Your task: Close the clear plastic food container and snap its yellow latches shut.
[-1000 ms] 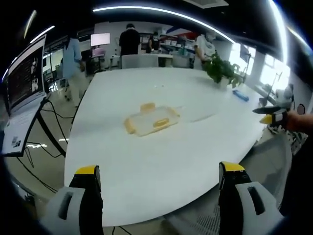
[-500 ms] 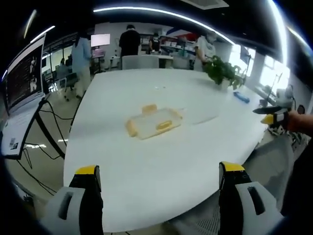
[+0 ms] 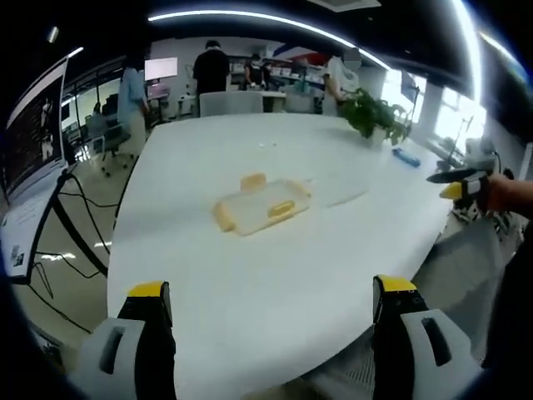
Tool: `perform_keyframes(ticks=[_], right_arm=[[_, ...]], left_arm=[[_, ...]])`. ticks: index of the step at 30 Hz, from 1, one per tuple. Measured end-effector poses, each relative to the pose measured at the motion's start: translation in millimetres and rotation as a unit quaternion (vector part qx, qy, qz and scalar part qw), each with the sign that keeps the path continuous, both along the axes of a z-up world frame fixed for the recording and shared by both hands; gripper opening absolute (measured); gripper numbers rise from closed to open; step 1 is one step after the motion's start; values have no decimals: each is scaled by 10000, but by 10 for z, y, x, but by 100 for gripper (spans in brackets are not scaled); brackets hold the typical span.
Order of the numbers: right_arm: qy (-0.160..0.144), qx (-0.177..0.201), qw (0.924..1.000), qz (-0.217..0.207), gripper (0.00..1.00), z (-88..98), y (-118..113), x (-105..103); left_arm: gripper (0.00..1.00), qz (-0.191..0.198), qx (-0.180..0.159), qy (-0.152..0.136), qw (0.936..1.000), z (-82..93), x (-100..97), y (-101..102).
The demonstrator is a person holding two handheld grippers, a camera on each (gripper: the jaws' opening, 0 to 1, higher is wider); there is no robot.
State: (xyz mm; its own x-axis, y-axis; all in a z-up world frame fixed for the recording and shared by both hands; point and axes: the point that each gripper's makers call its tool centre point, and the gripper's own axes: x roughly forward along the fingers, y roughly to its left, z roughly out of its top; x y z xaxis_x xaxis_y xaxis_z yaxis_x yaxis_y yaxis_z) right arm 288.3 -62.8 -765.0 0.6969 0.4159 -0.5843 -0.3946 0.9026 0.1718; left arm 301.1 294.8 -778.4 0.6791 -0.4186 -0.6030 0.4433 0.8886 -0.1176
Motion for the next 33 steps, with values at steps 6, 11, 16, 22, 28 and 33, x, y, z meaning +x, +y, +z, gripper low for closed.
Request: perform_keyframes(ticks=[6,11,16,22,28,33], right_arm=[[44,-142,9999,16,93,8,75,66],[-35,-255,9996,112,93,96,149,164],[-78,-286,9989,350,93,111,267,288],[-218,-91,9985,487,93,194,387,506],[-216,3,9978,633,93,176,461,634],[-221,-157,9959,866,93,96,486,686]], left_arm=[[99,-68,-37,-17,10000,-21,74,-2],[99,-158,-45,-89,9998,-10,153,-22],[99,-120,-56,-96,9999,-6,210,-31],[99,-60,40,-39,10000,-36,295,-31],[99,-71,100,38,9999,-74,395,-109],[99,-130,133,1,9998,-68,483,-163]])
